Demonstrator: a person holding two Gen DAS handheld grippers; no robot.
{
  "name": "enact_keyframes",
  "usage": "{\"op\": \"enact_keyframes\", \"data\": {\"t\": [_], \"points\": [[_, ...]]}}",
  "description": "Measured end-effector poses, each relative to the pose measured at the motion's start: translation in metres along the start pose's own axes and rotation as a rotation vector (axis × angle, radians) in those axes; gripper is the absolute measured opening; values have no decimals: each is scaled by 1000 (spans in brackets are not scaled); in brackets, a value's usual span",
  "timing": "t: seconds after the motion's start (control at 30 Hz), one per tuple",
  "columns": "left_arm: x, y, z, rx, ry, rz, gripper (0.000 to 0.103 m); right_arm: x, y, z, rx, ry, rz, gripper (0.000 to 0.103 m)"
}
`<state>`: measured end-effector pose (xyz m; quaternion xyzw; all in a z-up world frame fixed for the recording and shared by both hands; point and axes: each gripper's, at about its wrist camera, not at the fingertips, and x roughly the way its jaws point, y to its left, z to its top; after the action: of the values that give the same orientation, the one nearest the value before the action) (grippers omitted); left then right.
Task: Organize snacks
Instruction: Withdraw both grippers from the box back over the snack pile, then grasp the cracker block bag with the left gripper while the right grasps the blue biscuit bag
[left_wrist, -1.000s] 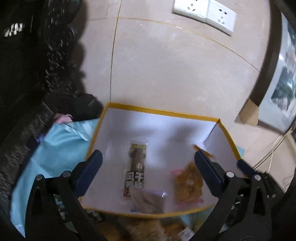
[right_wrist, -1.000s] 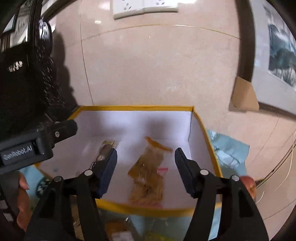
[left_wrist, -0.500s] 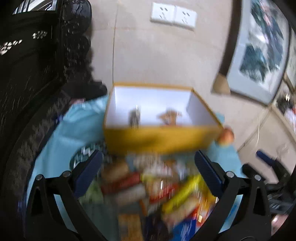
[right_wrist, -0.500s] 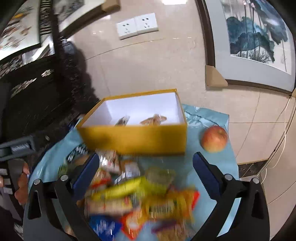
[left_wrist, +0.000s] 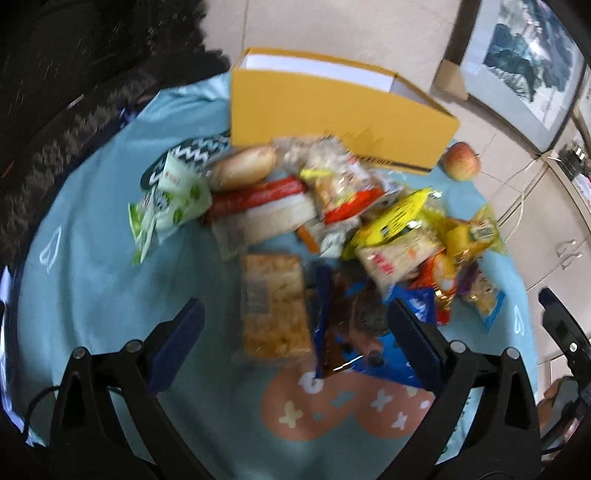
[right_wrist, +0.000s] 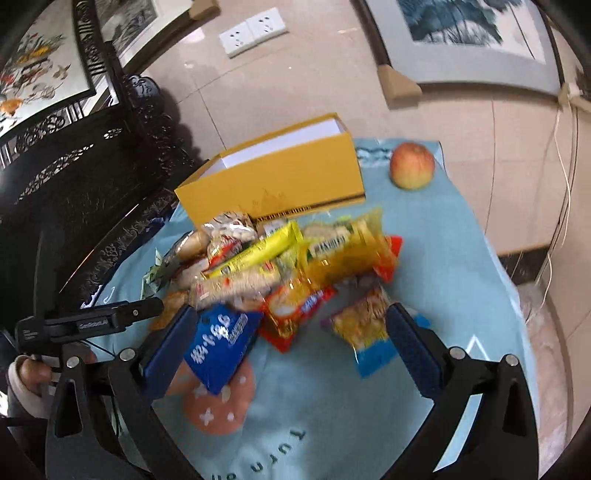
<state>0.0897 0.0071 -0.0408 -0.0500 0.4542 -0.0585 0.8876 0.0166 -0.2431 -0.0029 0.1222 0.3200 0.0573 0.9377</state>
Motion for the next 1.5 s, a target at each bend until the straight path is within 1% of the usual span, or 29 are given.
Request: {"op": "enact_keyframes", "data": {"t": [0.03, 0.1, 0.17, 0.2, 0.27, 0.37, 0.47, 0.53, 0.57, 0.63, 0.77, 0.9, 1.03, 1.23, 1.3, 1.37, 1.43, 1.5], "points": [[5, 1, -2, -2, 20, 2, 93, 0, -3, -2, 7, 1, 0, 102], [13, 1, -6, 8, 49, -1, 78, 1, -11, -6, 34, 11, -2, 102], [24, 0, -9, 22, 82, 14, 77, 4, -20, -10, 75, 30, 2, 102], [28, 0, -9, 20, 86, 17, 77, 6, -23, -11, 93, 39, 11, 102], [33, 4, -8, -6, 82, 9, 76, 7, -27, -13, 108, 46, 27, 102], [41, 11, -4, -42, 90, -8, 76, 8, -27, -16, 94, 49, 14, 102], [49, 17, -2, -62, 119, -2, 63, 9, -25, -18, 77, 62, 12, 102], [51, 23, -1, -93, 134, -35, 62, 9, -24, -19, 73, 65, 20, 102], [51, 25, 0, -95, 137, -42, 60, 10, -24, -19, 69, 68, 23, 102], [52, 24, -1, -81, 140, -33, 56, 13, -23, -20, 67, 74, 22, 102], [52, 26, -1, -76, 143, -31, 55, 17, -20, -22, 41, 89, 9, 102], [47, 37, -3, -140, 165, -93, 55, 16, -17, -23, 14, 90, 14, 102], [50, 48, -1, -170, 162, -118, 54, 20, -15, -24, 14, 108, 16, 102], [50, 48, 0, -174, 160, -109, 54, 21, -3, -26, -33, 114, 16, 102], [49, 49, -1, -169, 152, -93, 54, 21, 1, -27, -52, 117, 17, 102], [49, 42, -2, -126, 138, -49, 55, 23, 5, -27, -63, 125, 15, 102], [54, 27, -3, -56, 124, 13, 58, 23, 11, -28, -81, 123, 7, 102], [57, 17, -3, -11, 107, 57, 61, 23, 19, -29, -110, 123, 5, 102]]}}
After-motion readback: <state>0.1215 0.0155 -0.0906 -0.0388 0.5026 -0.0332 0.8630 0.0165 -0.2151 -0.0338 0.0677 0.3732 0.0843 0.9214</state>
